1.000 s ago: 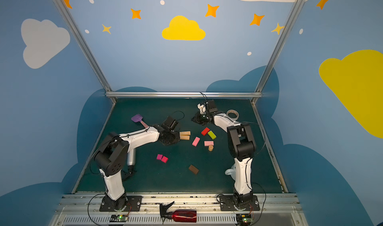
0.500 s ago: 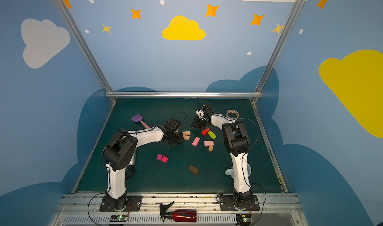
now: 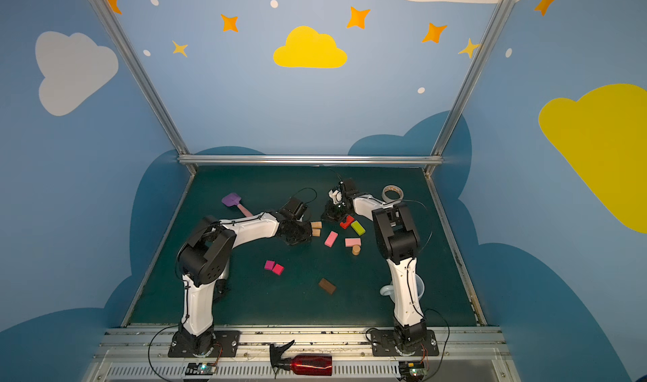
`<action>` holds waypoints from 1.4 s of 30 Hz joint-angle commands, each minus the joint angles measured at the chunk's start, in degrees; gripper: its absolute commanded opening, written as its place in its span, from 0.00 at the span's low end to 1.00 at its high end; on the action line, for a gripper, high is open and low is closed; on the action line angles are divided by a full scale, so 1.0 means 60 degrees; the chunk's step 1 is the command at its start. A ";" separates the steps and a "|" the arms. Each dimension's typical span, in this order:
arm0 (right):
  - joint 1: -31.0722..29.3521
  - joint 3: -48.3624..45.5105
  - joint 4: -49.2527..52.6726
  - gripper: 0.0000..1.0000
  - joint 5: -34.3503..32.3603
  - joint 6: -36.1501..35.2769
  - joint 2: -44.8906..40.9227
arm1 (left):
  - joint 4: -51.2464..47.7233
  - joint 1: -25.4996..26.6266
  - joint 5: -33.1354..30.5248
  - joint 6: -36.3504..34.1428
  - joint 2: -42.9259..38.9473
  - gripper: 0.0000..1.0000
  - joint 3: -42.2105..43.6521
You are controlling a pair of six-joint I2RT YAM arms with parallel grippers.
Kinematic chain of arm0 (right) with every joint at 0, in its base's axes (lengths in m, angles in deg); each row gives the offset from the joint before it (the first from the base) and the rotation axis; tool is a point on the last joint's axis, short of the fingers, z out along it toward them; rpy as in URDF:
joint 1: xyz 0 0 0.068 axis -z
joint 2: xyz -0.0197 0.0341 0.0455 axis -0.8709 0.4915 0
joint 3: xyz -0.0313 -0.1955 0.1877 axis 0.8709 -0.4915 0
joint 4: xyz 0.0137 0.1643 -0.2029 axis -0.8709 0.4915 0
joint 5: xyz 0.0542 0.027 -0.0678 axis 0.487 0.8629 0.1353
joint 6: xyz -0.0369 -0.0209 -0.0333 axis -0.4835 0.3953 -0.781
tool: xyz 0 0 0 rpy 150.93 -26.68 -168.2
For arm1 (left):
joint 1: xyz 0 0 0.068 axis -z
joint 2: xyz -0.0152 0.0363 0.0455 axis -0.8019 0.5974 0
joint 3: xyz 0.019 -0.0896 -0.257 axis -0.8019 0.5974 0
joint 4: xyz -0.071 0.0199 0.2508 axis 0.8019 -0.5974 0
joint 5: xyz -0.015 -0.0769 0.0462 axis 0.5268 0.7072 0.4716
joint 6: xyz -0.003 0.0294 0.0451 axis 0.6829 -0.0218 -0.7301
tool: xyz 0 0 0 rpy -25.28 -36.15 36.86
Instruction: Build the wood block tower
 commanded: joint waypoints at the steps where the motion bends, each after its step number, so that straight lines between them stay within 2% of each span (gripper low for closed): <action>1: -0.0047 -0.0115 -0.0082 0.00 -0.0019 0.0034 0.0089 | -0.0225 0.0021 -0.0114 0.0037 0.0416 0.04 -0.0072; 31: -0.0237 -0.0765 -0.0521 0.00 0.0047 0.0385 -0.0101 | -0.0430 0.0073 -0.0085 0.0009 0.0725 0.04 -0.0661; 42: -0.0078 -0.0588 -0.0333 0.00 -0.0147 0.0360 -0.0238 | -0.1123 0.0278 -0.0362 -0.0615 -0.0452 0.04 -0.0411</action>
